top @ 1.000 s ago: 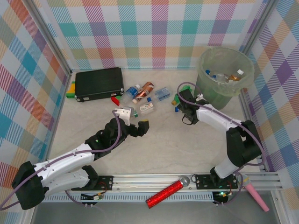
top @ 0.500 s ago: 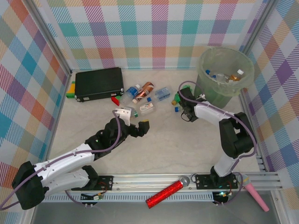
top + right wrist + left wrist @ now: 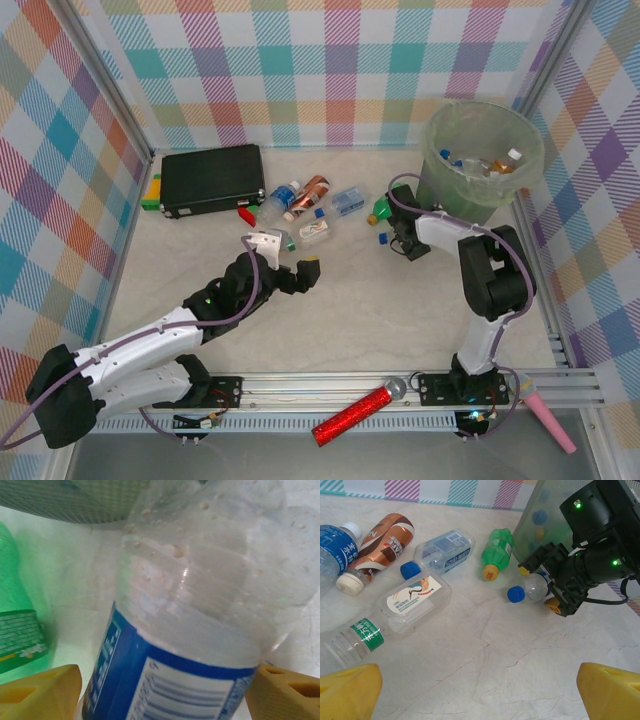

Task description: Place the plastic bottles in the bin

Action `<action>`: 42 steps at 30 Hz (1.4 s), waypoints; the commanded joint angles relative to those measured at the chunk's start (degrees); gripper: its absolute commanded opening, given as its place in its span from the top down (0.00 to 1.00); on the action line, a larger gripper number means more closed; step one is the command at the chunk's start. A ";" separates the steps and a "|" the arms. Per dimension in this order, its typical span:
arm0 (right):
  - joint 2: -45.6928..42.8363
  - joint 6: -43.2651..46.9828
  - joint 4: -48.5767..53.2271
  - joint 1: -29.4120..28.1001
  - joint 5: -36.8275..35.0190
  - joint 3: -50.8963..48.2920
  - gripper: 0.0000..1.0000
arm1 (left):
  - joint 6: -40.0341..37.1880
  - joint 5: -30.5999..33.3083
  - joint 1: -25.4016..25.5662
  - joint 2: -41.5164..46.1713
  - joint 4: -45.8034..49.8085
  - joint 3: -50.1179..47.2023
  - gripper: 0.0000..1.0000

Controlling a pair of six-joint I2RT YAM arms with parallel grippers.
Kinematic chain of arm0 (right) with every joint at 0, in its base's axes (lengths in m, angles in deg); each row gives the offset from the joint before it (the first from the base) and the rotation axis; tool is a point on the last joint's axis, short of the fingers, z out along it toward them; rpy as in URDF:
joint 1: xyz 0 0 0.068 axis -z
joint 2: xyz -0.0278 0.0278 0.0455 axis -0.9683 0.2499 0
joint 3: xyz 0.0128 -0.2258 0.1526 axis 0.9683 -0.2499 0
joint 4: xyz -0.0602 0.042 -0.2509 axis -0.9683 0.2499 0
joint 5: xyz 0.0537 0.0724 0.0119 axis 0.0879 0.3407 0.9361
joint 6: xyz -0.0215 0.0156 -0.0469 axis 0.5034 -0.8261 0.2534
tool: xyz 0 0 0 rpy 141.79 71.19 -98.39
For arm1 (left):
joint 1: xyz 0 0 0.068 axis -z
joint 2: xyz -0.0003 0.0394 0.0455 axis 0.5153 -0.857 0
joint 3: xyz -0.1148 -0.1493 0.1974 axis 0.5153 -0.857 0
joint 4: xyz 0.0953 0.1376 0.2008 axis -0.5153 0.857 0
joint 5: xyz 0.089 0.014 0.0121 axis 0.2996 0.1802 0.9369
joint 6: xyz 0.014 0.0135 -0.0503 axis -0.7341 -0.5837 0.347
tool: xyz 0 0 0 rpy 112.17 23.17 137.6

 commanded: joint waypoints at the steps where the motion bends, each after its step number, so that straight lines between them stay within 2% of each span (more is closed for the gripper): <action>1: 1.04 0.91 2.03 0.44 2.34 -0.55 0.17 | 0.50 -1.18 -0.39 -0.11 -2.66 -0.54 0.00; 4: 0.38 2.12 1.63 0.43 2.63 -1.51 0.23 | 0.43 -1.13 -0.36 -0.11 -2.66 -0.52 0.00; 8: -2.14 4.69 2.91 0.39 1.66 -2.87 0.38 | 0.49 -1.06 -0.37 -0.13 -2.70 -0.52 0.00; 10: -4.17 6.12 2.87 -0.04 1.11 -4.18 0.41 | 0.42 -1.13 -0.34 -0.19 -2.75 -0.55 0.00; 15: -10.13 9.97 5.63 -2.78 -1.01 -5.77 0.41 | 0.51 -1.35 -0.33 -0.51 -2.92 -0.53 0.00; 21: -19.27 16.46 10.47 -10.40 -9.34 -6.04 0.40 | 0.50 -1.18 -0.35 -0.43 -2.75 -0.55 0.00; 26: -28.41 25.98 11.98 -17.72 -19.28 -5.52 0.43 | 0.43 -1.27 -0.33 -0.18 -2.82 -0.59 0.00; 30: -34.18 36.47 10.93 -20.13 -24.70 -3.49 0.43 | 0.53 -1.46 -0.37 -0.39 -3.01 -0.67 0.00; 32: -36.93 42.78 9.25 -20.23 -27.66 -2.25 0.43 | 0.54 -1.44 -0.33 -0.46 -3.01 -0.63 0.00; 36: -41.83 61.54 -1.73 -18.89 -30.85 -0.55 0.44 | 0.60 -1.49 -0.37 -0.42 -3.10 -0.69 0.00; 39: -42.51 69.43 -4.16 -12.96 -28.19 3.73 0.45 | 0.63 -1.59 -0.39 -0.50 -3.19 -0.69 0.00; 42: -39.93 71.57 0.53 -5.86 -22.71 12.15 0.45 | 0.61 -1.65 -0.35 -0.44 -3.19 -0.69 0.00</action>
